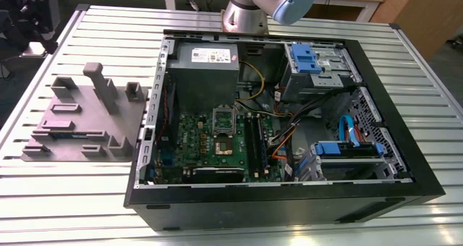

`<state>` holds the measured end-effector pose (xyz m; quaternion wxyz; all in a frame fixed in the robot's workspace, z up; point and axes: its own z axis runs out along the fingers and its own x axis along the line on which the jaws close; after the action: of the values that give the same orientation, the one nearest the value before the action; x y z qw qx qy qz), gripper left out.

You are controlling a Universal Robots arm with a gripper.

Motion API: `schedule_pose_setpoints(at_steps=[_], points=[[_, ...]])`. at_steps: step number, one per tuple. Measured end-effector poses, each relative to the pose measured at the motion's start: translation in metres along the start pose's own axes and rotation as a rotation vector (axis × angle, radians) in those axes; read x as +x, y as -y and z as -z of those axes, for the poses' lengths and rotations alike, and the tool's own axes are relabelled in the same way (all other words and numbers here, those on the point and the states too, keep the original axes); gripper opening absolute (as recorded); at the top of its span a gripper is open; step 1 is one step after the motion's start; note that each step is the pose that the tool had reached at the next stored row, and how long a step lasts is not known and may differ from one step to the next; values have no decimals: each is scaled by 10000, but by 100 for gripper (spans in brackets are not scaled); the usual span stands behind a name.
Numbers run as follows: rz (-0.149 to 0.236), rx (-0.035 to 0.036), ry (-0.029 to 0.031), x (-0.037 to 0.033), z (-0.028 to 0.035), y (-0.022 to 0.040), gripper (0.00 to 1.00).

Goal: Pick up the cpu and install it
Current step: 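Pick up the cpu and move it towards the insertion slot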

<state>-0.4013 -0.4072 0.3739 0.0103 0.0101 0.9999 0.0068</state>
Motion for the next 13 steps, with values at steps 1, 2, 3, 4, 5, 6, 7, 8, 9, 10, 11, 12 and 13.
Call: schedule_pose_setpoints(at_steps=[1,2,3,4,5,6,7,8,9,10,11,12,13], points=[[1,0,-1,-2,0,0,47],[1,0,0,-4,0,0,47],[0,0,0,-7,0,0,47],[0,0,0,-9,0,0,47],[0,1,-1,-11,0,0,47],[1,0,0,-13,0,0,47],[0,0,0,-14,0,0,47],[0,0,0,-16,0,0,47],[0,0,0,-18,0,0,47],[1,0,0,-20,0,0,47],[0,0,0,-22,0,0,47],[0,0,-1,-24,0,0,47],[1,0,0,-26,0,0,47]])
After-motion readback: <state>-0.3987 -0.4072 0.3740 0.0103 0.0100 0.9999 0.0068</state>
